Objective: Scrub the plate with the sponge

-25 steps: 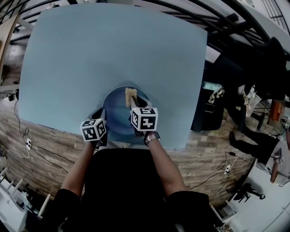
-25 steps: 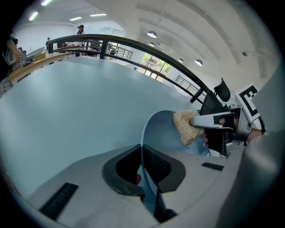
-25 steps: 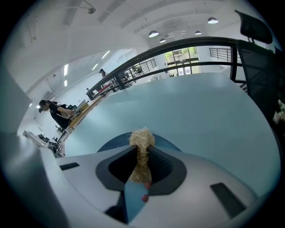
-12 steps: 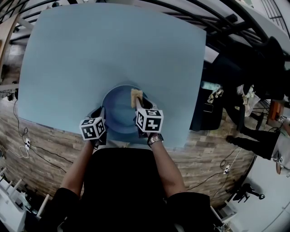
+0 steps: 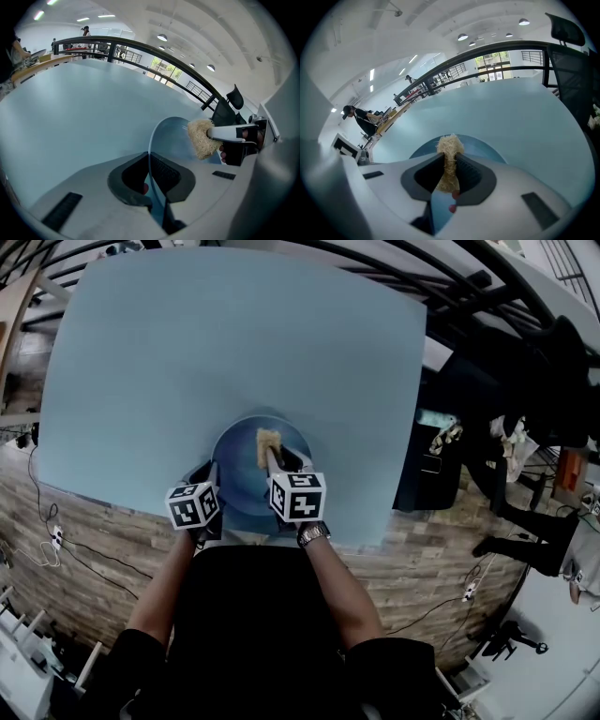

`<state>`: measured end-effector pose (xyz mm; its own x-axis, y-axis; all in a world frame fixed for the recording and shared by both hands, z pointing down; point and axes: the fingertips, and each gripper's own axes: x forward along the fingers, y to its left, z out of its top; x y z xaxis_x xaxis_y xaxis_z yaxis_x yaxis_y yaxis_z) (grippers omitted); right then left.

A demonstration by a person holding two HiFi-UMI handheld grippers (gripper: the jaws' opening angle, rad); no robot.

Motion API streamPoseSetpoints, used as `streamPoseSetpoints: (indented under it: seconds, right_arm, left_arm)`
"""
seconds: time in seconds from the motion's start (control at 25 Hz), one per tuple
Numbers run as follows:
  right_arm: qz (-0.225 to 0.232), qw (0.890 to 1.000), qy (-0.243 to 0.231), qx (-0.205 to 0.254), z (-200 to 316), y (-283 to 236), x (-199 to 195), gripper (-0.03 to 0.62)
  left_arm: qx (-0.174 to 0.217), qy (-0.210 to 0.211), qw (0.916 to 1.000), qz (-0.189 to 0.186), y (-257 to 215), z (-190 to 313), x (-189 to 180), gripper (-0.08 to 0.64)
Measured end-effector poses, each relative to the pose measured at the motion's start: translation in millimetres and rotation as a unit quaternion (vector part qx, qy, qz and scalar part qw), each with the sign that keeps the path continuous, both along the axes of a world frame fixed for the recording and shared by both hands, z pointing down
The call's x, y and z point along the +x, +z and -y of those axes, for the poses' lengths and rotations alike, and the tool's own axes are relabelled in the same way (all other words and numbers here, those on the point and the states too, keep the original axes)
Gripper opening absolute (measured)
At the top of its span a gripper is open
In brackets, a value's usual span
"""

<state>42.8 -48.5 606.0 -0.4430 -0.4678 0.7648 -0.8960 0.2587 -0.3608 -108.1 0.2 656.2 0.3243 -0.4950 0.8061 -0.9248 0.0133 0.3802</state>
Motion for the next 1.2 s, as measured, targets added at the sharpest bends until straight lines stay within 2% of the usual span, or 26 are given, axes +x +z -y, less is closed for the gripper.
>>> streamPoseSetpoints:
  seconds: [0.24, 0.76, 1.2]
  right_arm:
    - [0.015, 0.999, -0.045, 0.001, -9.7, -1.5, -38.7, 0.072]
    - [0.032, 0.995, -0.096, -0.005, -23.8, 2.6, -88.3, 0.072]
    - [0.031, 0.993, -0.111, -0.018, -28.5, 15.0, -95.8, 0.072]
  left_arm:
    - [-0.001, -0.003, 1.0000, -0.005, 0.2, -1.3, 0.6, 0.011]
    - [-0.003, -0.005, 0.9999, -0.008, -0.6, -4.6, 0.6, 0.011]
    - [-0.006, -0.012, 0.9999, -0.007, 0.0, -6.1, 0.5, 0.011]
